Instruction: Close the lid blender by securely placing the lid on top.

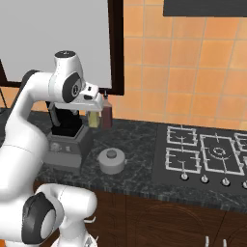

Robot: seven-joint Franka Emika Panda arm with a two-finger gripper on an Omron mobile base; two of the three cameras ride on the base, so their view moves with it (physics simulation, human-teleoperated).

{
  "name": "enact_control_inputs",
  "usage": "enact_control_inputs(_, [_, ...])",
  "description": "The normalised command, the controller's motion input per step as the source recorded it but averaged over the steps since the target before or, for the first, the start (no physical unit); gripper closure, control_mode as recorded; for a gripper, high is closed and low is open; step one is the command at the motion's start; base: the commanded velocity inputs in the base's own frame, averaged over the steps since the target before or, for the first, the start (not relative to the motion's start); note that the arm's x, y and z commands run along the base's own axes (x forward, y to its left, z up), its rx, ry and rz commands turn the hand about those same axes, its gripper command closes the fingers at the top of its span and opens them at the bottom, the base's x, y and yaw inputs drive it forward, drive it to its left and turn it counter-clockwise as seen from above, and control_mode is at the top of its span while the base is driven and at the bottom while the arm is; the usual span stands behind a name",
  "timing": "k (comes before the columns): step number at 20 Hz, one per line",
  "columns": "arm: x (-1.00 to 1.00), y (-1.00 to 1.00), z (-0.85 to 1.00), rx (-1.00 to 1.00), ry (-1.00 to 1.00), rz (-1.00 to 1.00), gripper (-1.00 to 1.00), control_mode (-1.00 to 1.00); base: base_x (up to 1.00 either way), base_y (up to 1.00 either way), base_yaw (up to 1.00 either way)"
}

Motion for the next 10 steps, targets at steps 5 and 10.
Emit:
enact_control_inputs(5, [-0.08, 0.0, -0.23, 0.0, 0.0, 0.0, -1.0, -1.0, 0.0, 0.0, 0.0])
enact_control_inputs(10, [-0.2, -0.55, -0.82, 0.11, 0.13, -0.07, -1.0, -1.0, 0.0, 0.0, 0.0])
